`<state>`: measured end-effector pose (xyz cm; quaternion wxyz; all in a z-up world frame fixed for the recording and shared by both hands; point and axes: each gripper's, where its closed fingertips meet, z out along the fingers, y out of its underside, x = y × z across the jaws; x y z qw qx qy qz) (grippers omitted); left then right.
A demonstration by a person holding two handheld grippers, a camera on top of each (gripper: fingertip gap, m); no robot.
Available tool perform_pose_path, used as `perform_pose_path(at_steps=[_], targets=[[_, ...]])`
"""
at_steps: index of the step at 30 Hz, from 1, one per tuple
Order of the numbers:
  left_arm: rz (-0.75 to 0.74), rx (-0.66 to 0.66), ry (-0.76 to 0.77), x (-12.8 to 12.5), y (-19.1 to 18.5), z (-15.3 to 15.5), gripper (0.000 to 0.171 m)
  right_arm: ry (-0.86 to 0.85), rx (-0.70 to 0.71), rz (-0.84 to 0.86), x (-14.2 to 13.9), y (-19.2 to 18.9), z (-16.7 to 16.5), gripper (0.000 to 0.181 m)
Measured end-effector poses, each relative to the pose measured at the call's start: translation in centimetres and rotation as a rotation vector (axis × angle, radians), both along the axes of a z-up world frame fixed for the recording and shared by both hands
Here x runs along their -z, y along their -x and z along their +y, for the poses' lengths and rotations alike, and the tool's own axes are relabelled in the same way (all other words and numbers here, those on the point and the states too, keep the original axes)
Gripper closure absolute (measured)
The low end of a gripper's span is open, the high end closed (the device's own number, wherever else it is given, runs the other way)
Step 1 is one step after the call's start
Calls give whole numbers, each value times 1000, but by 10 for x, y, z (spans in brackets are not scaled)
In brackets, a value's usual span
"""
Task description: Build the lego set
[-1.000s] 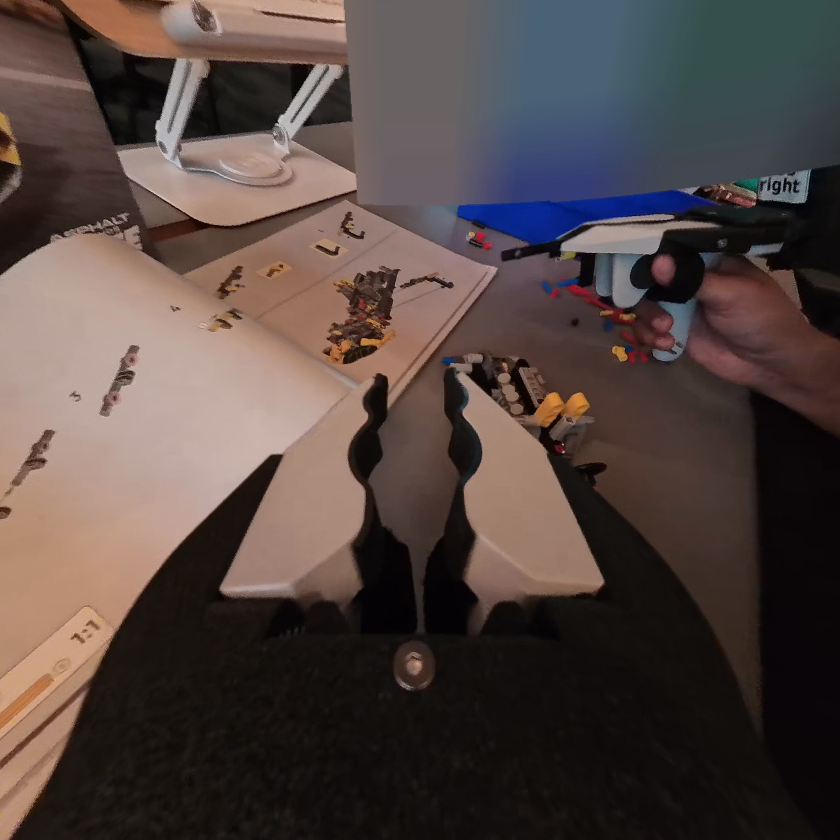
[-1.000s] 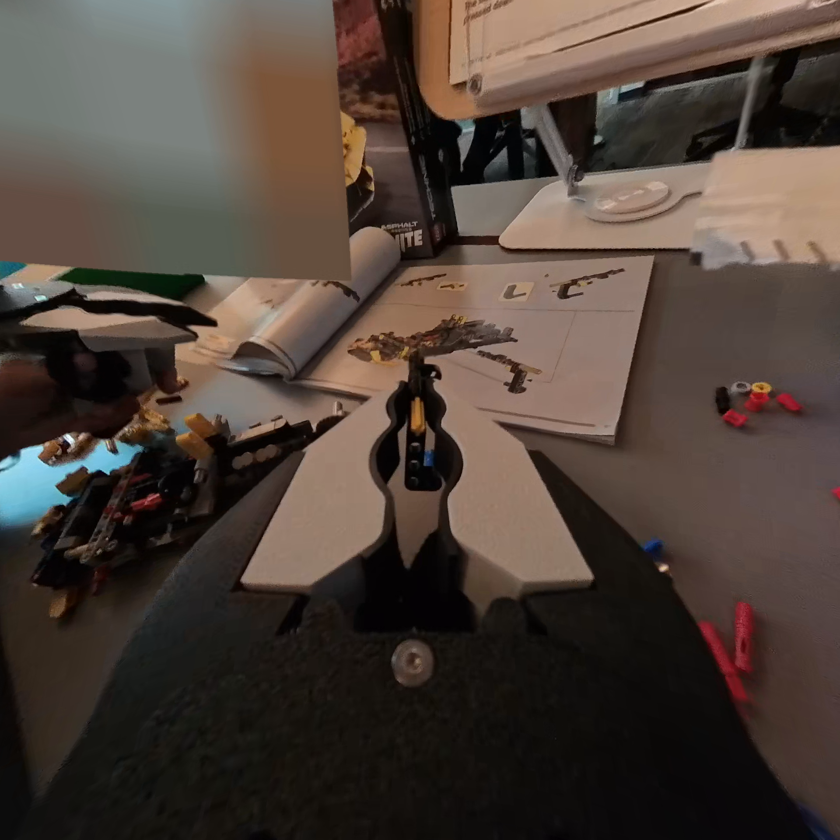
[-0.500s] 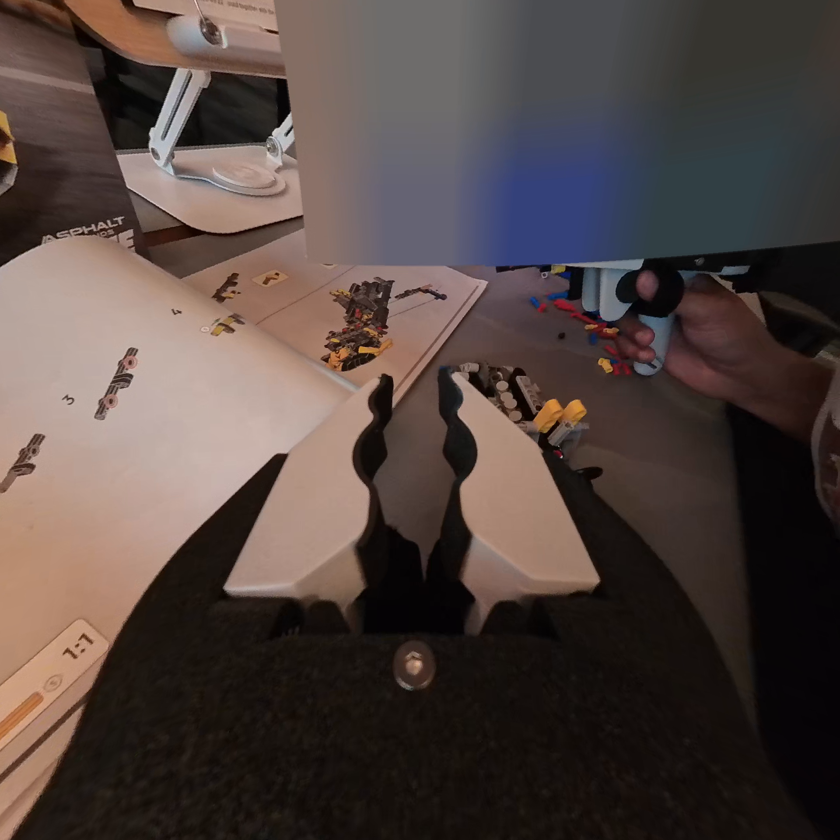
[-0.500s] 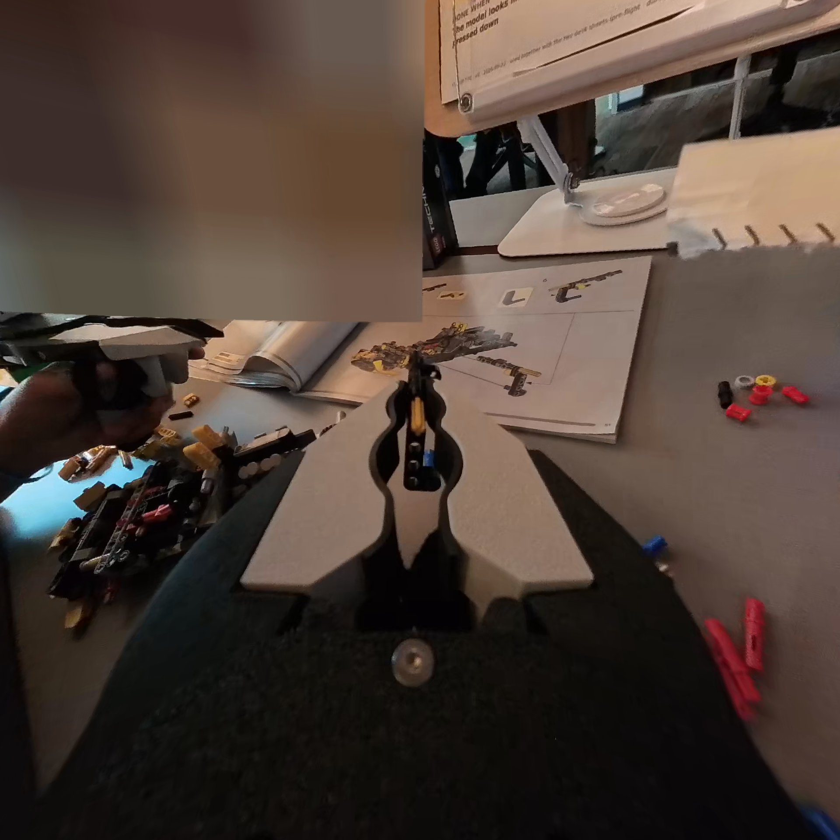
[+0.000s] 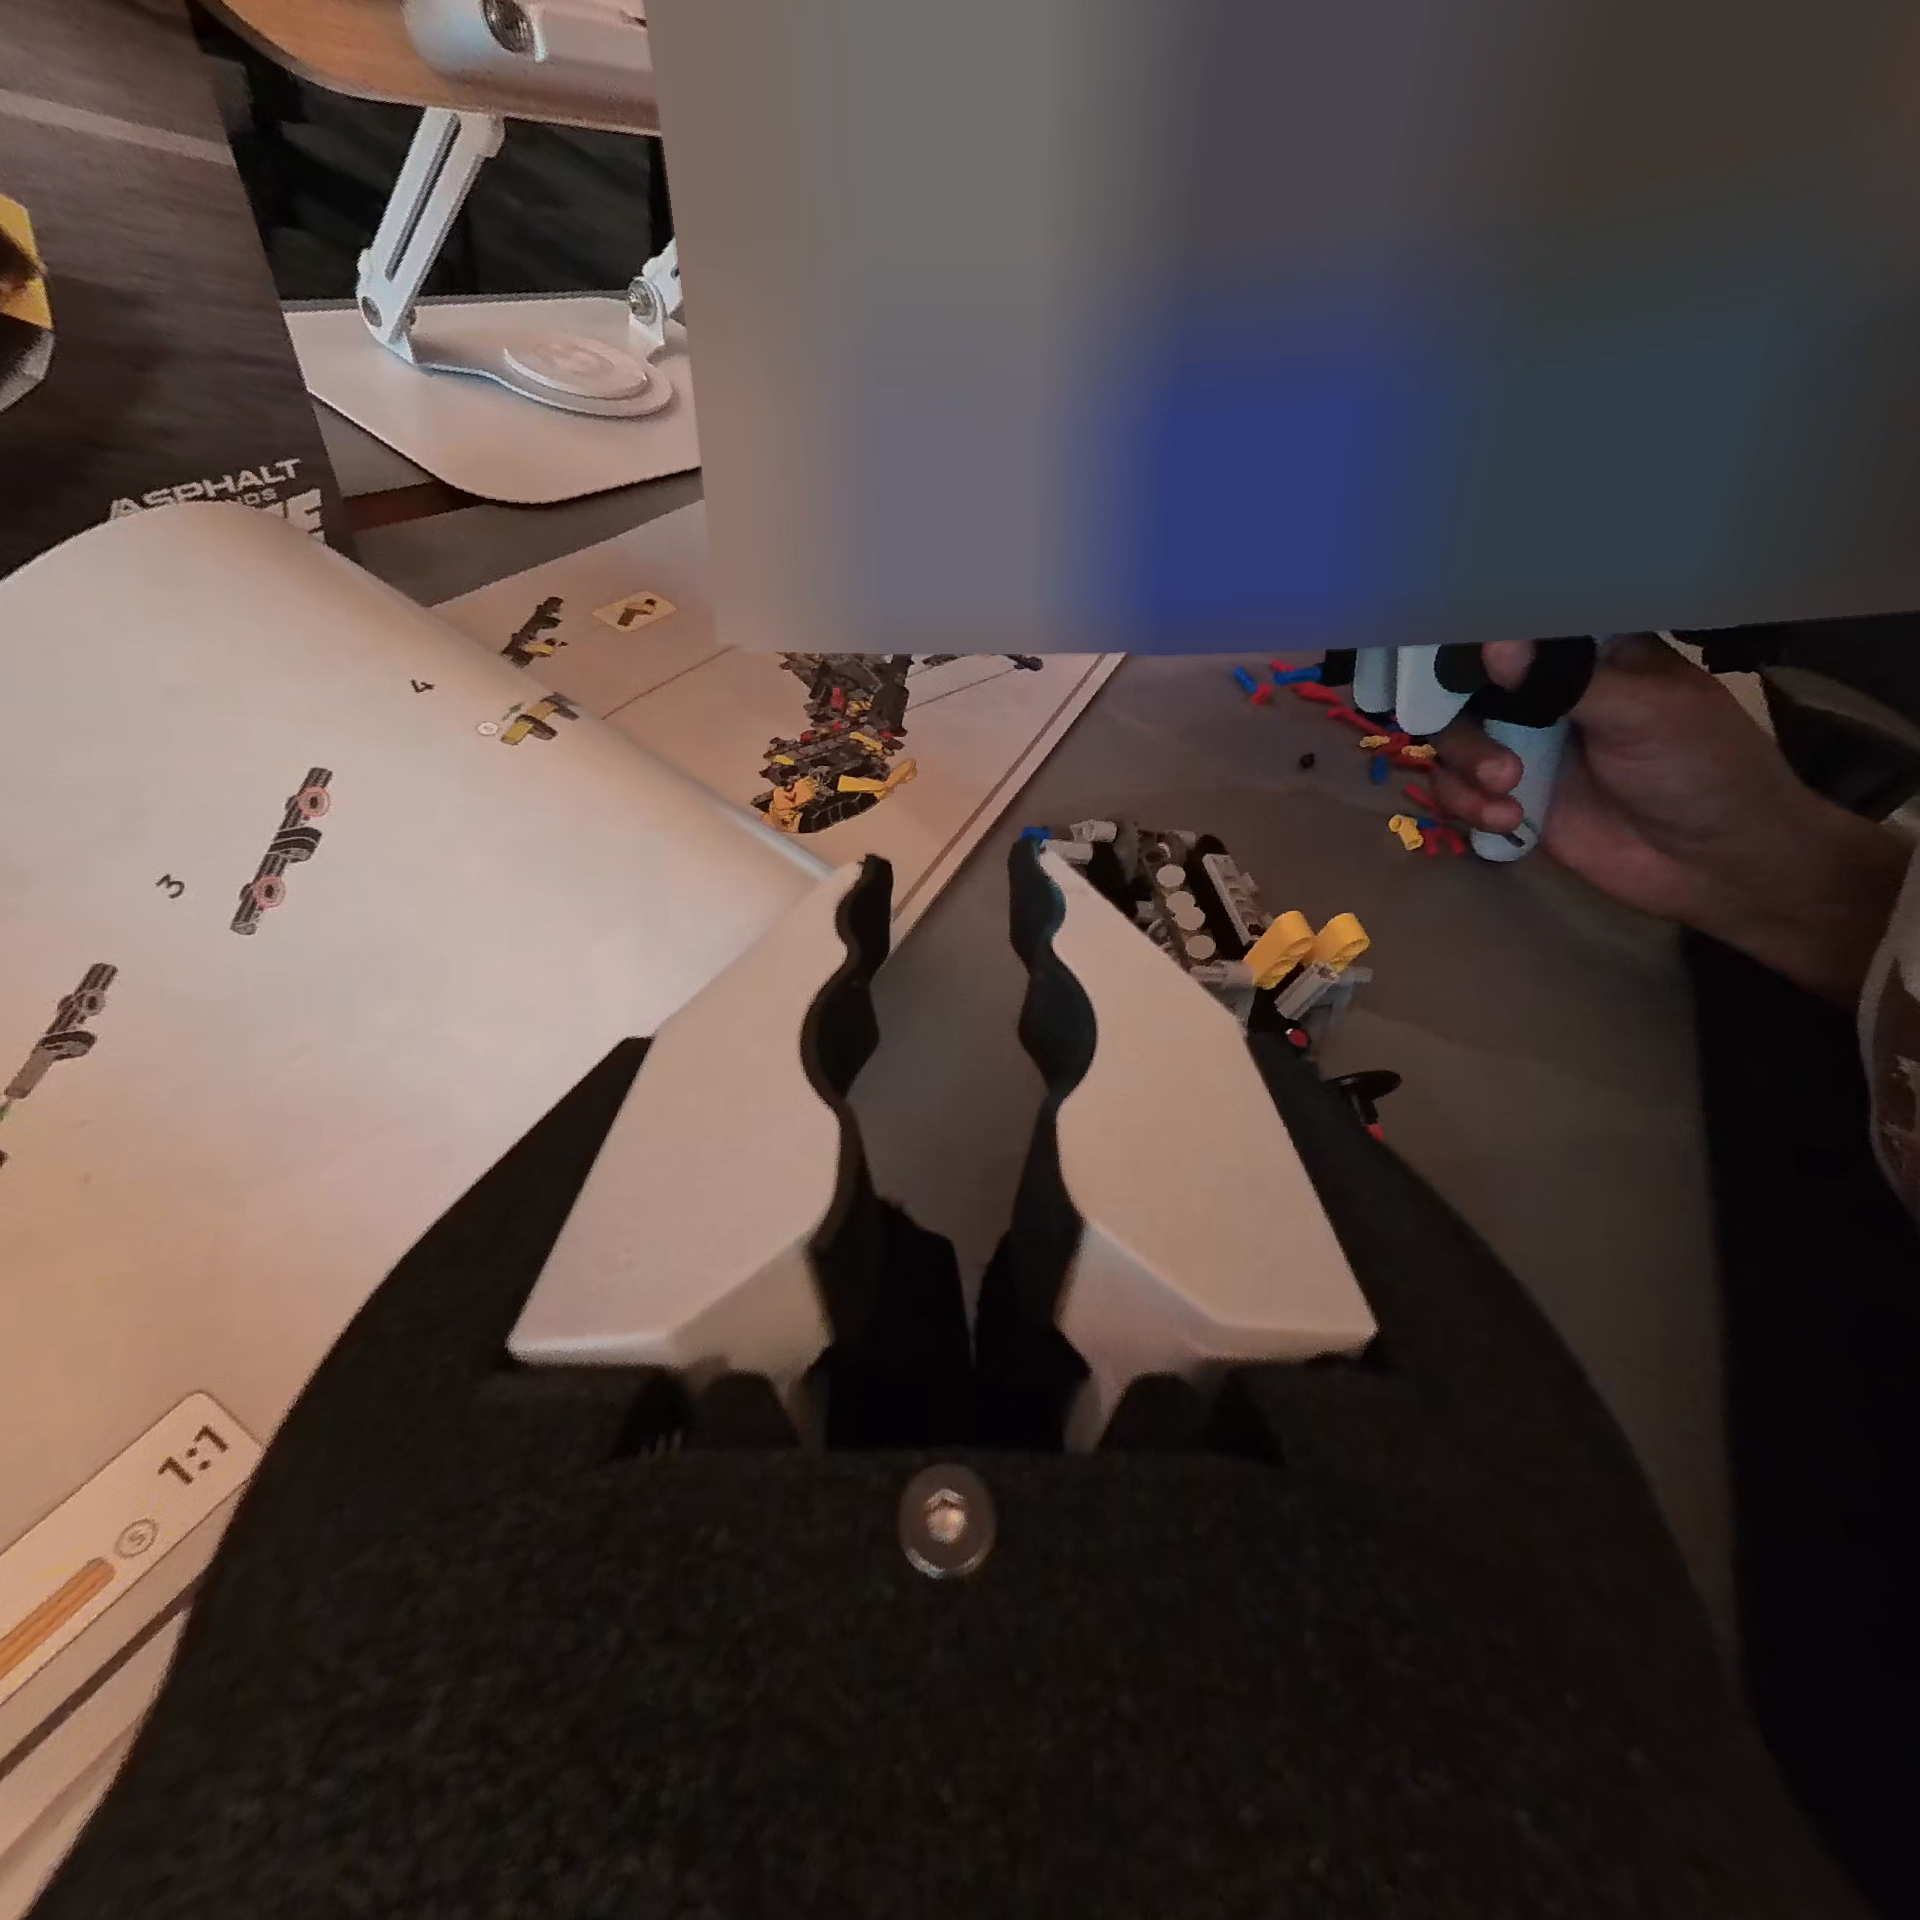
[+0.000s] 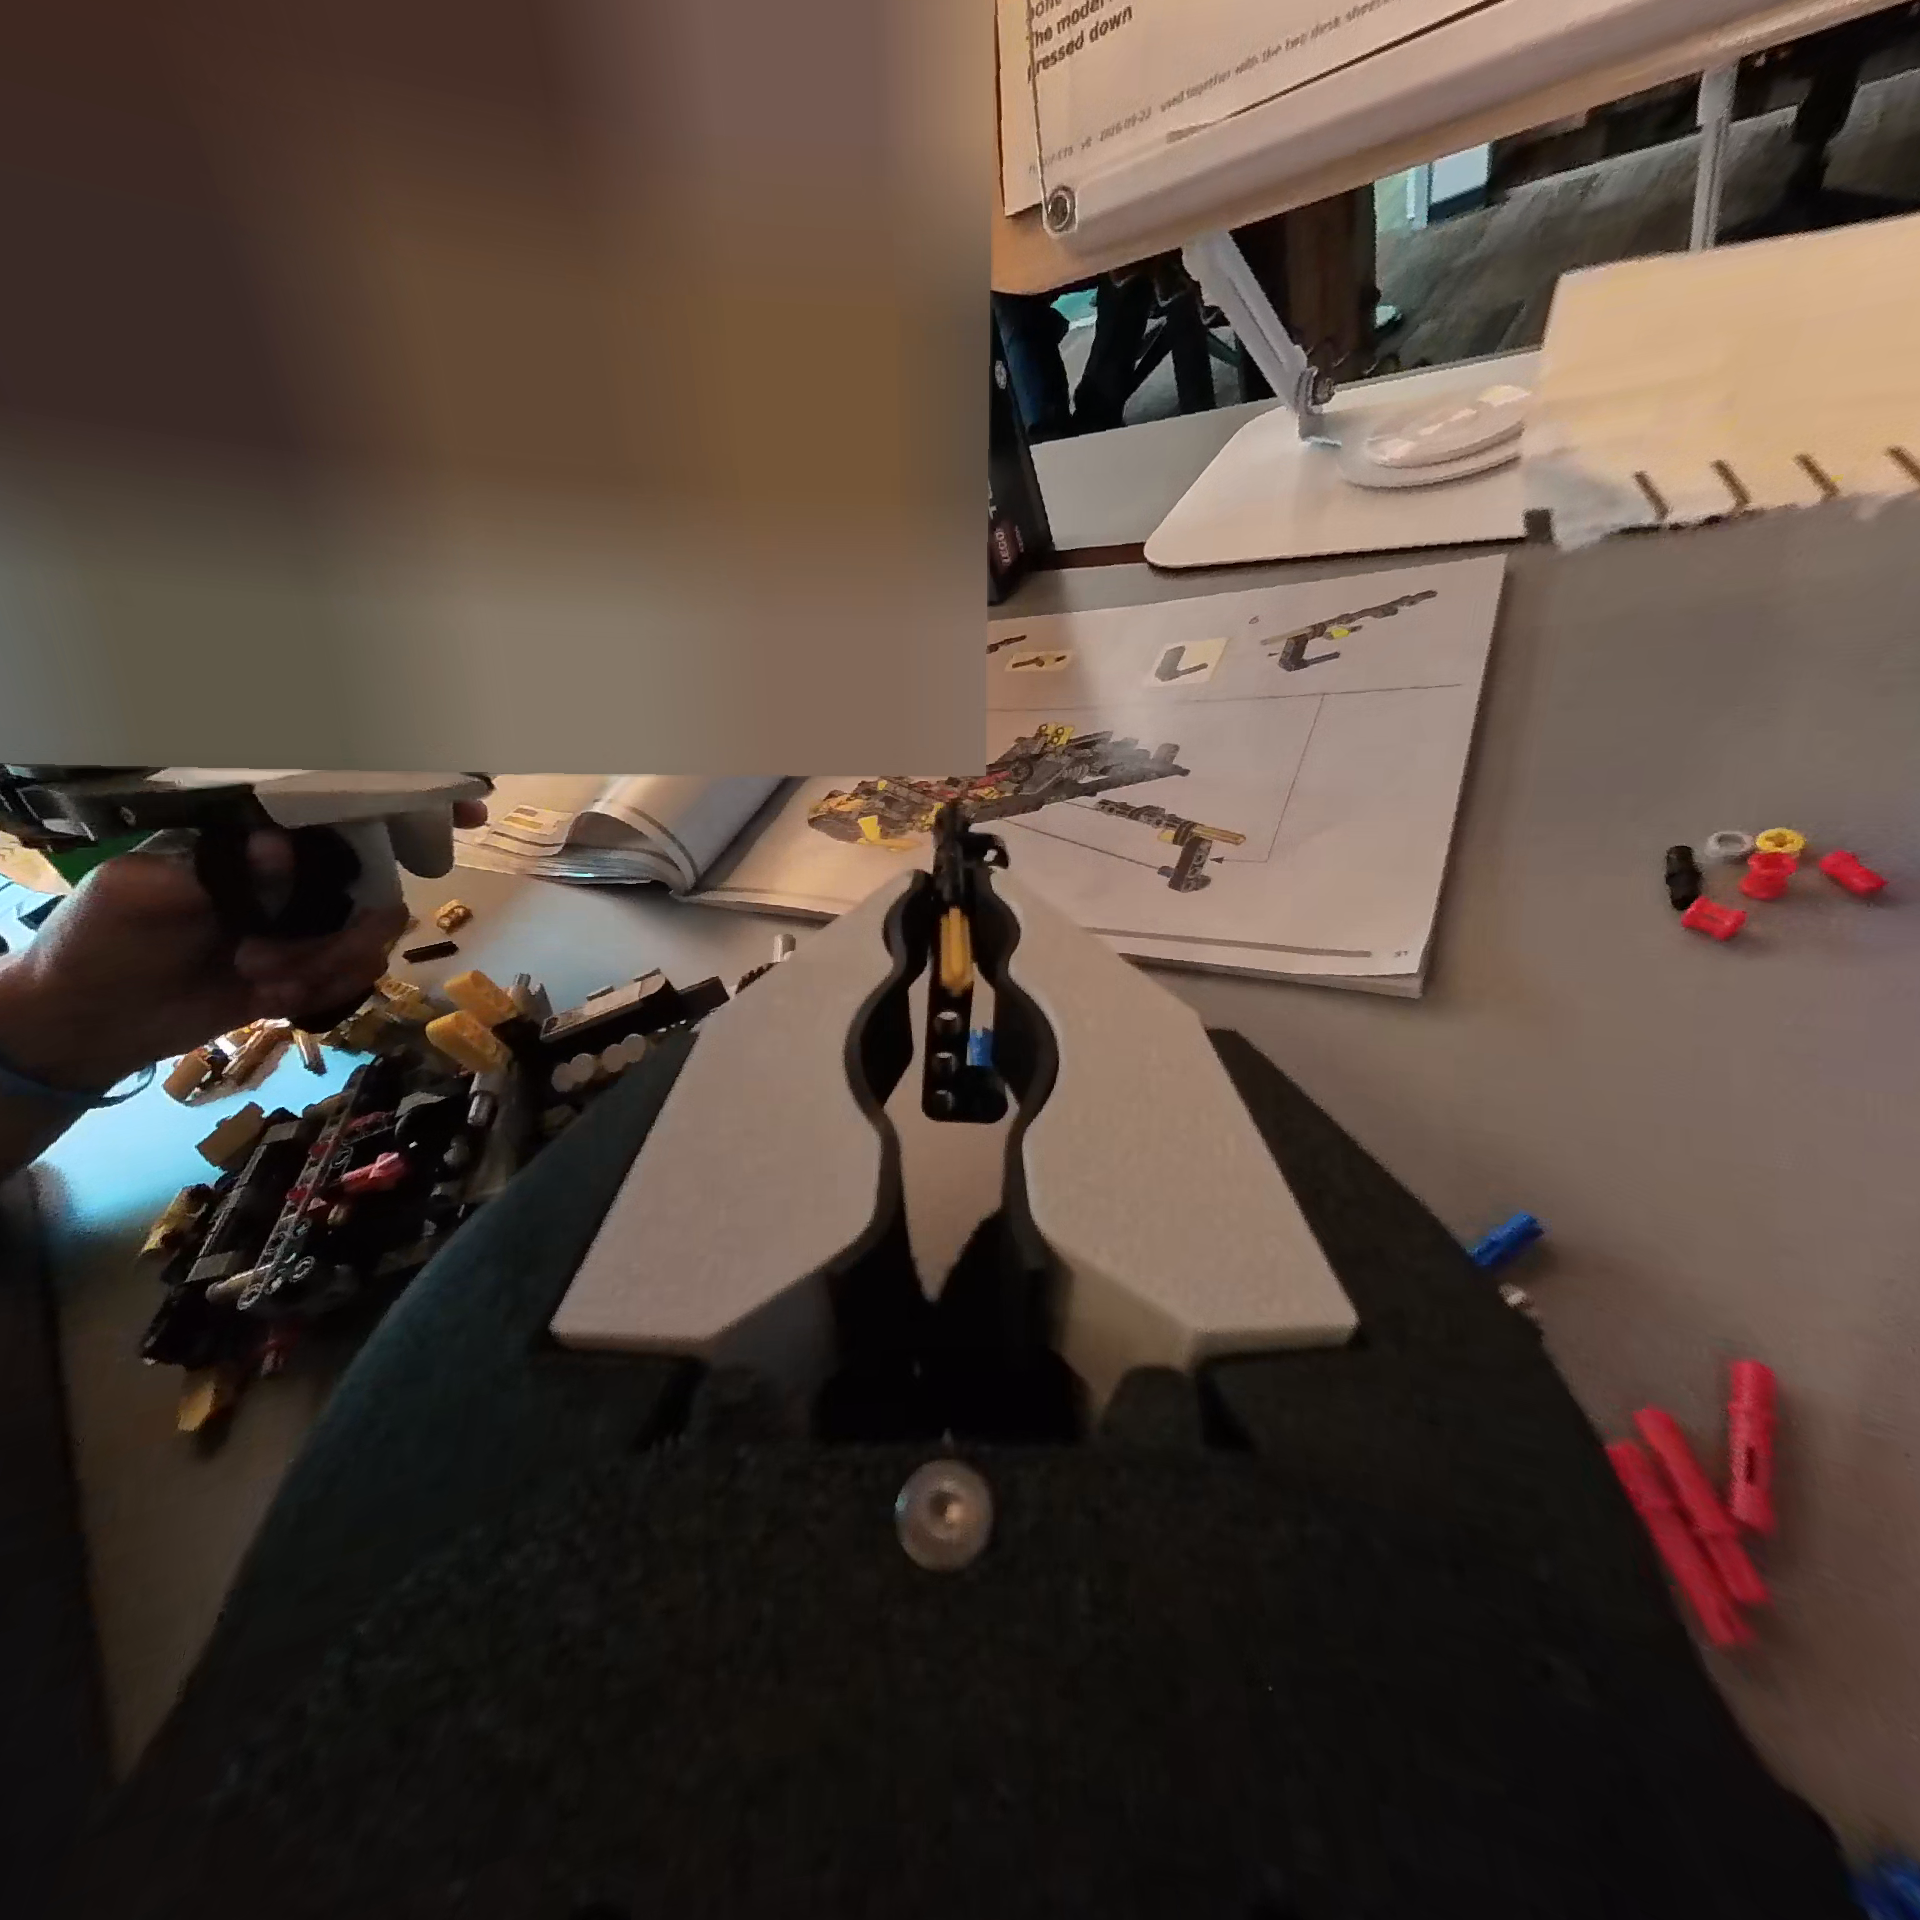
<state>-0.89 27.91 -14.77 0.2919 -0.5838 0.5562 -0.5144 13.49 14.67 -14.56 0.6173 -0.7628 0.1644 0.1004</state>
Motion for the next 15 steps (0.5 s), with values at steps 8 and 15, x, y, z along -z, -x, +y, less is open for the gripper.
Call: perform_pose_path(at_steps=[8,15], targets=[[9,0,-51,2,0,-2,152,-12,-8,7,-3,2,-1,175],[-6,-12,-51,-1,1,-2,152,-3,-1,20,1,0,-5,175]])
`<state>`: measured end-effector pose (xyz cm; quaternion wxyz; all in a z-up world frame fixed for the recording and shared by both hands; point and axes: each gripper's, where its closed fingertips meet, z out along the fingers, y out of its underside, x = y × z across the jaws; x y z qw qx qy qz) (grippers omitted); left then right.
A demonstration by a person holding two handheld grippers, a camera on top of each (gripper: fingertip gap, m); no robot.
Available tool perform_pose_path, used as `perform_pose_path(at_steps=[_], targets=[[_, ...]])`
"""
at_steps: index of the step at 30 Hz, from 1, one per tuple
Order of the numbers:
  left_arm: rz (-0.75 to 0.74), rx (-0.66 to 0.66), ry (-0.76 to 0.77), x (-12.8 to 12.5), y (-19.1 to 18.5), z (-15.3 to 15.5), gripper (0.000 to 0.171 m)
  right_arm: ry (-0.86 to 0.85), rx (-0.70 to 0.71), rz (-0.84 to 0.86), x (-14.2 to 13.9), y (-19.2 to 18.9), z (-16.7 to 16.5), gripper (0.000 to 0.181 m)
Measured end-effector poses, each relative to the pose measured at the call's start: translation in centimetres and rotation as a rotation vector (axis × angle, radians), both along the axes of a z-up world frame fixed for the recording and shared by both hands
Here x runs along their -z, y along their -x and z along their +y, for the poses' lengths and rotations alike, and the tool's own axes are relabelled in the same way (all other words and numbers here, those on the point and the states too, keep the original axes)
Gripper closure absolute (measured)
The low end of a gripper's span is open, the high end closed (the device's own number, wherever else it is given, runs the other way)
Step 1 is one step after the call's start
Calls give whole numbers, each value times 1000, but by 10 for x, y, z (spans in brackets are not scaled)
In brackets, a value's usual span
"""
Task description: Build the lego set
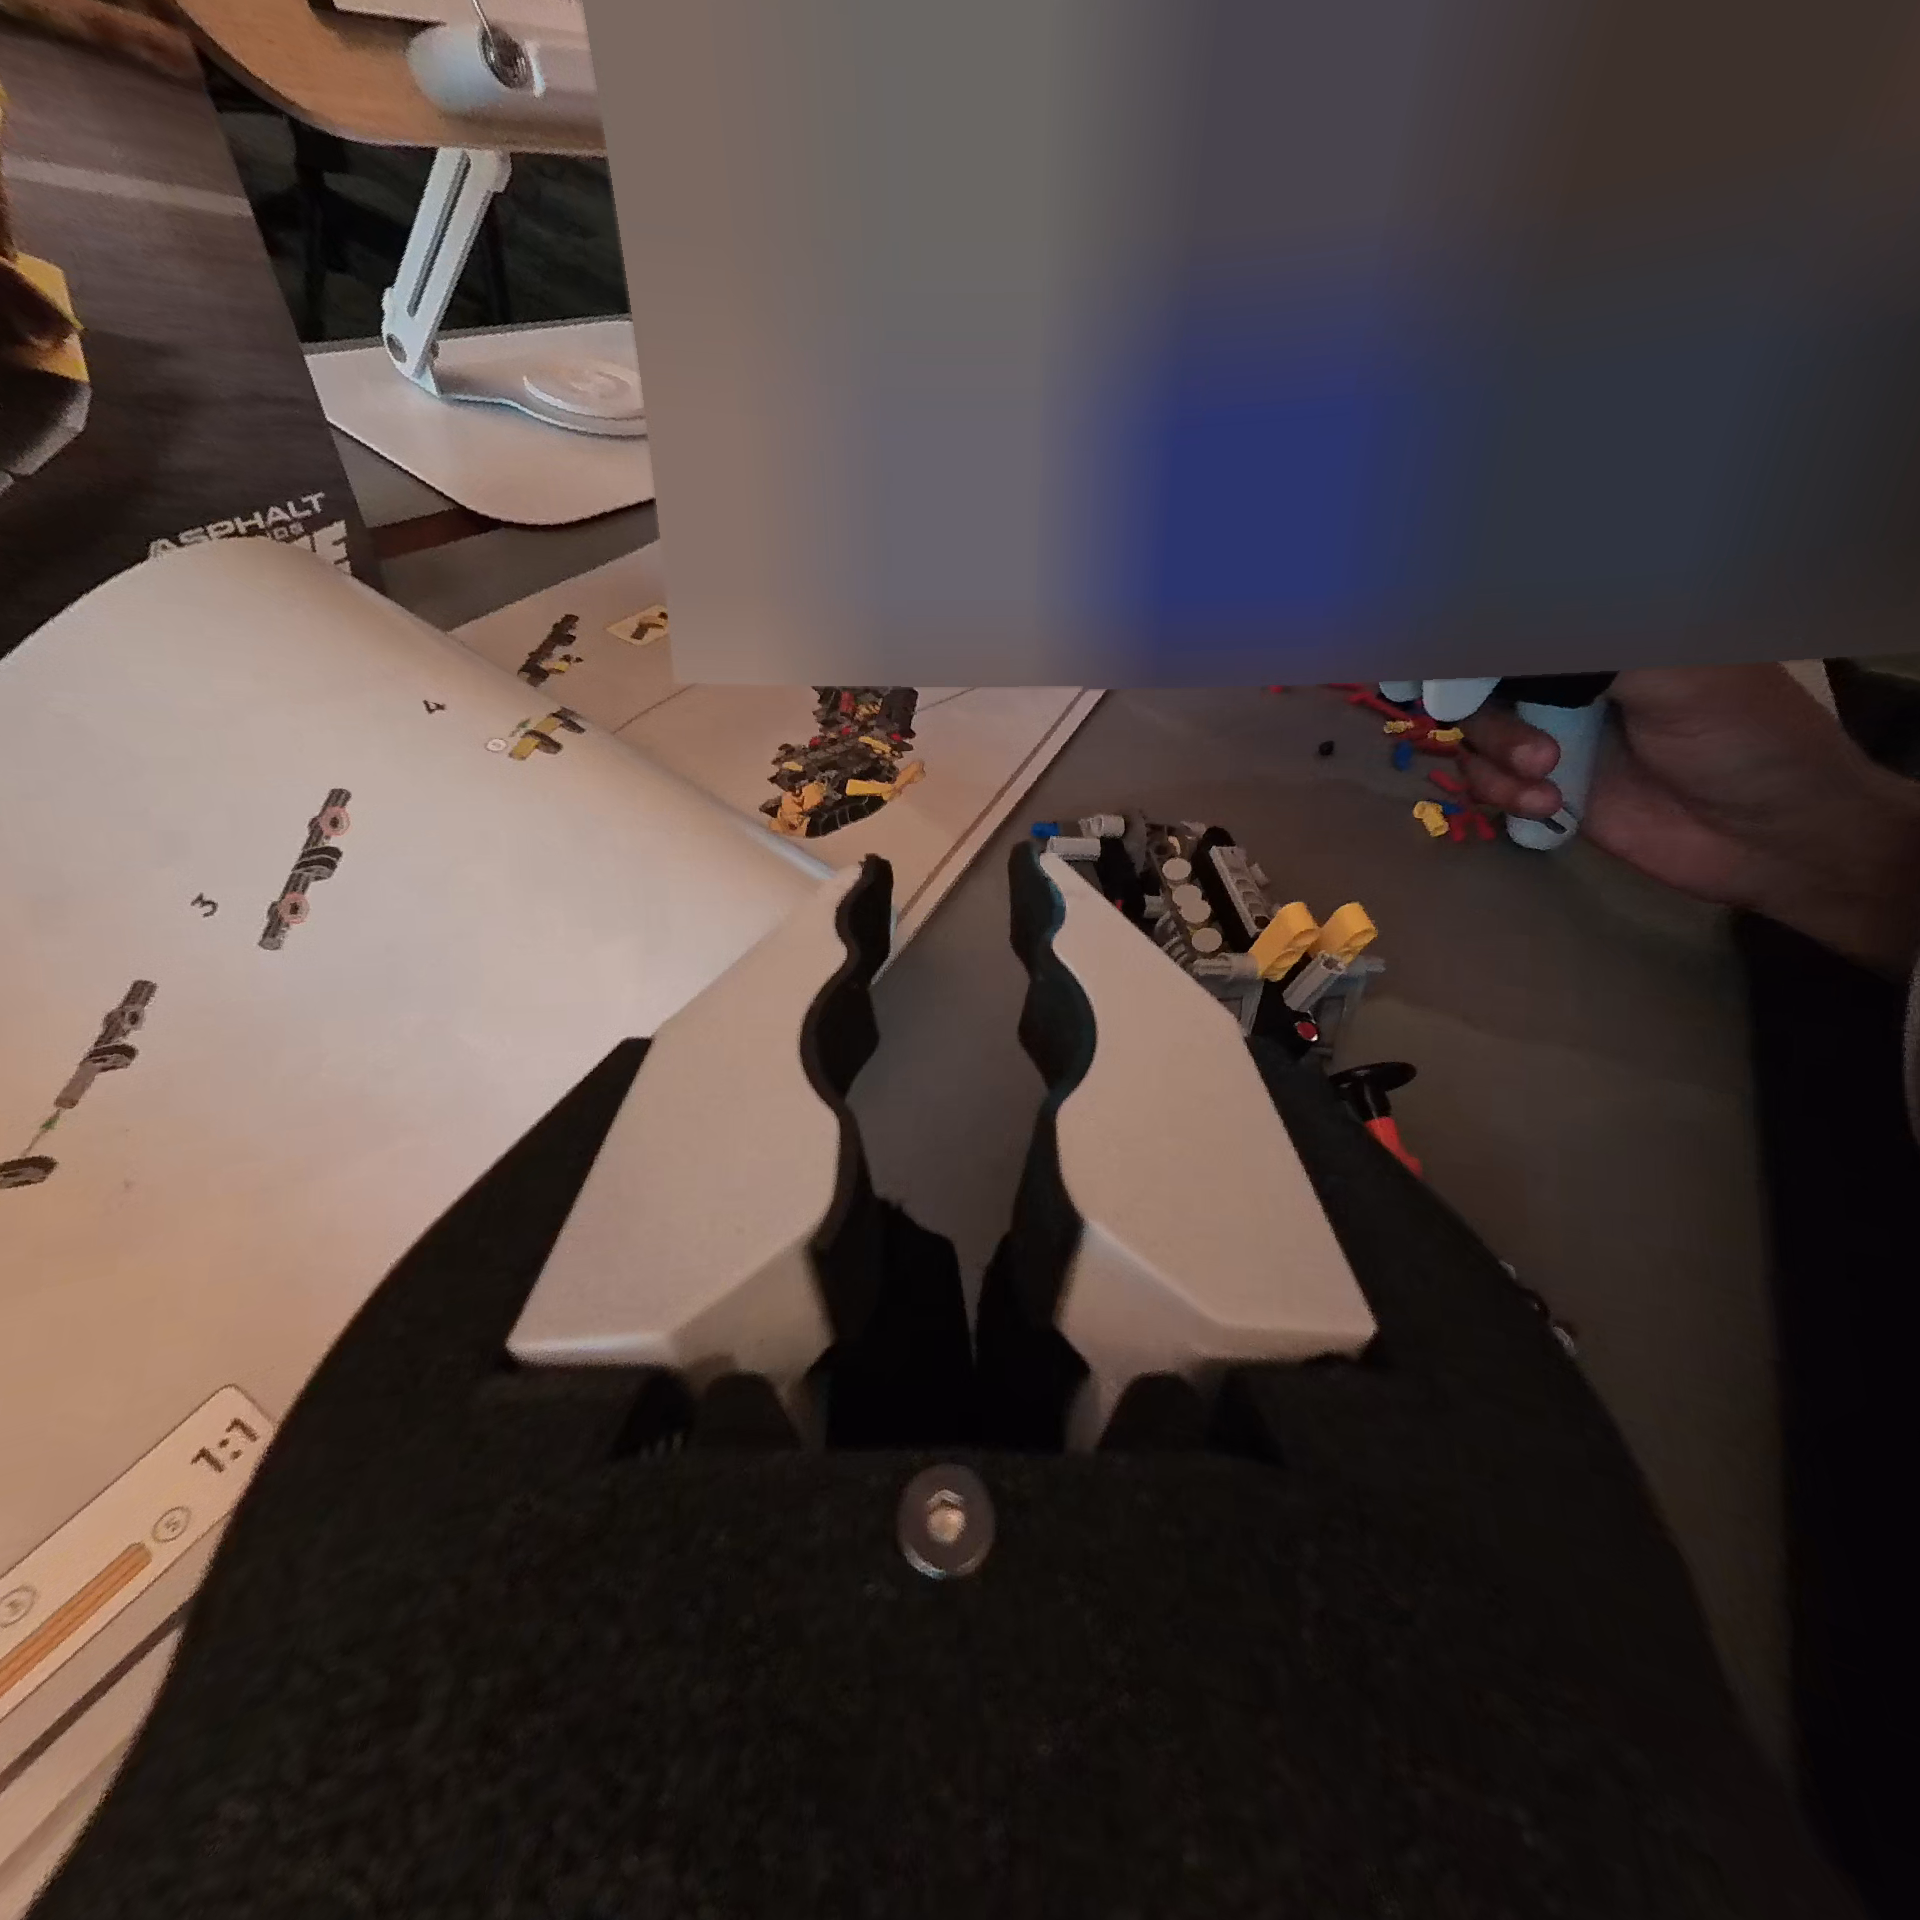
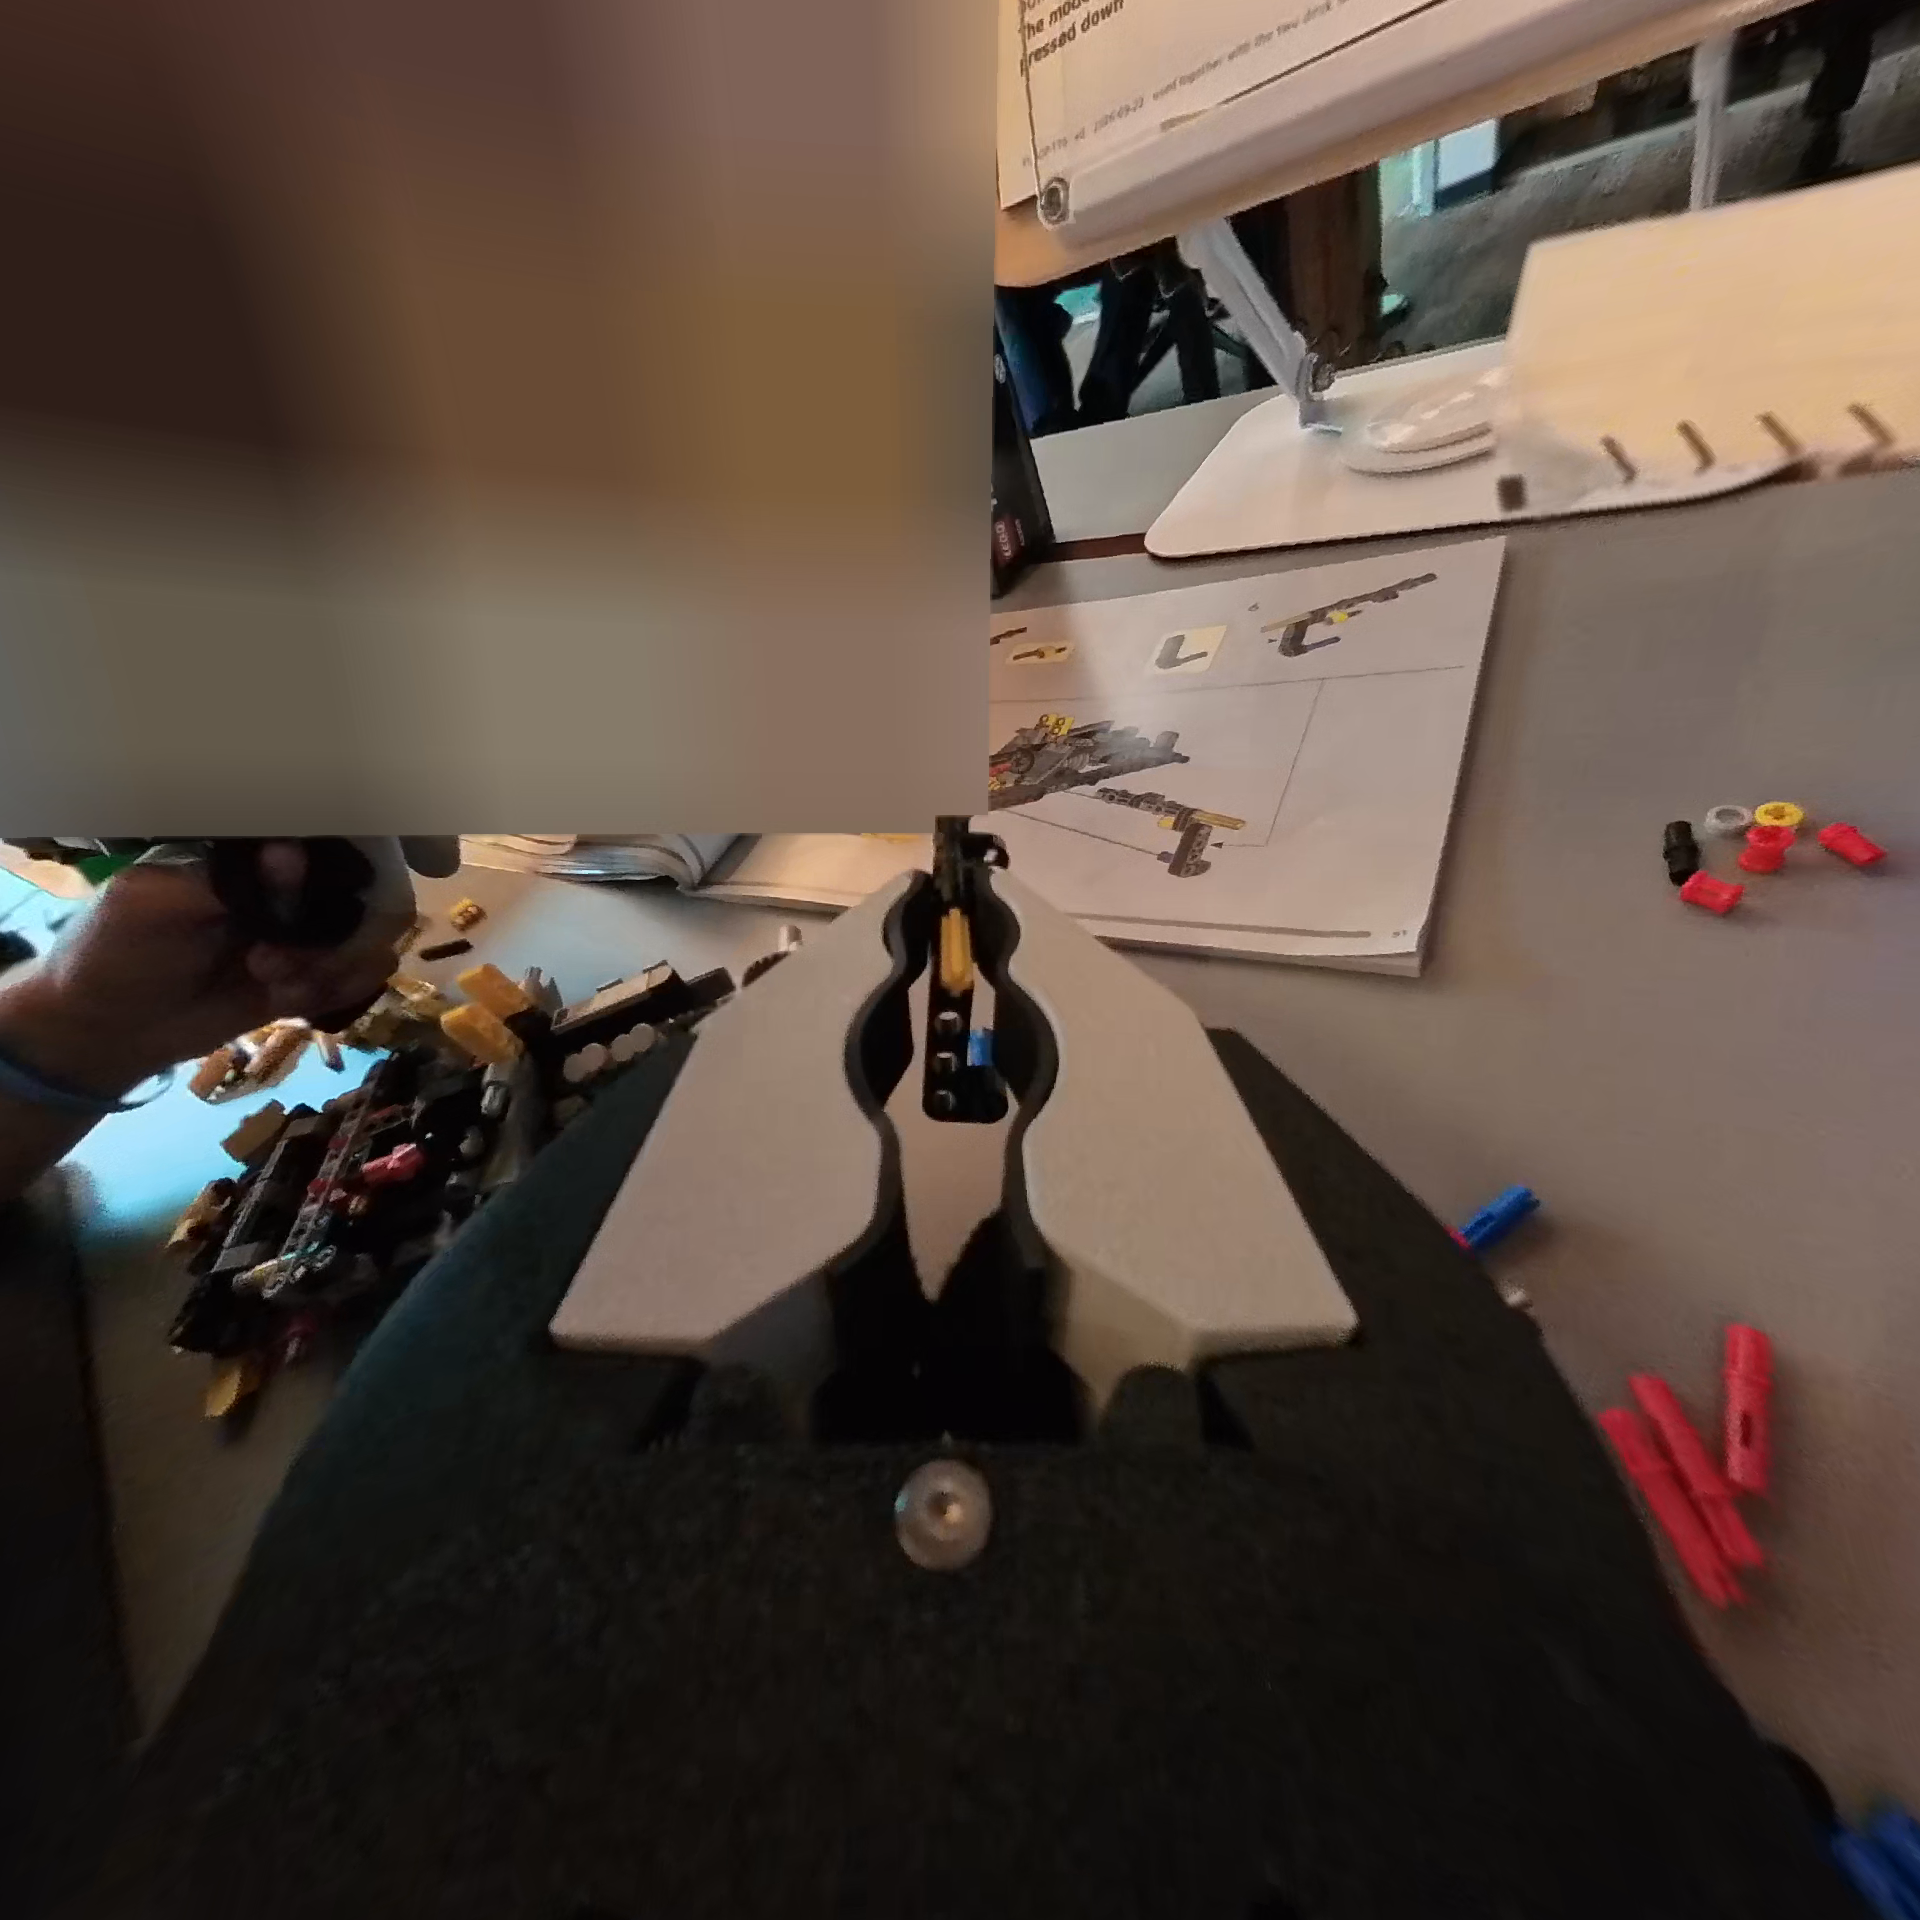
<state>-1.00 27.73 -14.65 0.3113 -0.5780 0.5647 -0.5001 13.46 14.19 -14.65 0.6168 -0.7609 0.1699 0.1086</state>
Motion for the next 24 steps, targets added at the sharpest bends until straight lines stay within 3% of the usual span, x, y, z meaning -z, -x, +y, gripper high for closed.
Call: perform_pose_path(at_steps=[12,15,24], targets=[[-144,-1,-195,-41,9,-22,153,-324,-141,382,-48,13,-6,175],[-172,30,-242,-46,9,-39,155,-371,-227,379,-56,34,-9,175],[-289,117,-382,-69,18,-89,159,-674,-579,707,-100,67,-38,176]])
